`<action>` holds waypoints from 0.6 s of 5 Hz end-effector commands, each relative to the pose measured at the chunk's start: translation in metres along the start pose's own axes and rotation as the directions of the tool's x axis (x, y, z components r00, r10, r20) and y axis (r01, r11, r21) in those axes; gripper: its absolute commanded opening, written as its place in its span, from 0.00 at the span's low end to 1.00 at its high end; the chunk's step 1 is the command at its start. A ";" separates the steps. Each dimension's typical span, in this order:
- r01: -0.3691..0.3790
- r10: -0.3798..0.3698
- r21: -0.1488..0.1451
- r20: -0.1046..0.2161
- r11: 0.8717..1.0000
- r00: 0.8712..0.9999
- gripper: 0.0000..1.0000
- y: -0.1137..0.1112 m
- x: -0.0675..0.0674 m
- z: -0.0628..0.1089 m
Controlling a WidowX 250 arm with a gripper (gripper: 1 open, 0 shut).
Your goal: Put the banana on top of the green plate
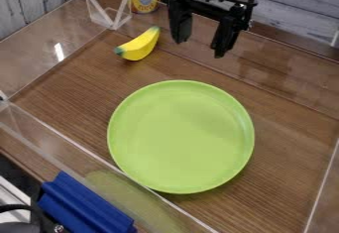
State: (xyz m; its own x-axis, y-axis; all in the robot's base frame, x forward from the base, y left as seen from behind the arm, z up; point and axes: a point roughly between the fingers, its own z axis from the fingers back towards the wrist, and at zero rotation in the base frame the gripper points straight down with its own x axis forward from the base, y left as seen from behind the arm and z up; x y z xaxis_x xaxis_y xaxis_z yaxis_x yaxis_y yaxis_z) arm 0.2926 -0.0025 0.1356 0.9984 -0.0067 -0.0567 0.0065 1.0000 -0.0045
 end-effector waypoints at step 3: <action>0.140 -0.140 0.011 0.023 0.990 0.990 1.00 0.053 0.024 -0.006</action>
State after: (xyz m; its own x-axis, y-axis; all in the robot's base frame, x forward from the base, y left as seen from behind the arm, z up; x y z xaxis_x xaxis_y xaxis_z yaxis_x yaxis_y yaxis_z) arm 0.3097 0.0476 0.1129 0.9861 -0.1430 -0.0843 0.1420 0.9897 -0.0176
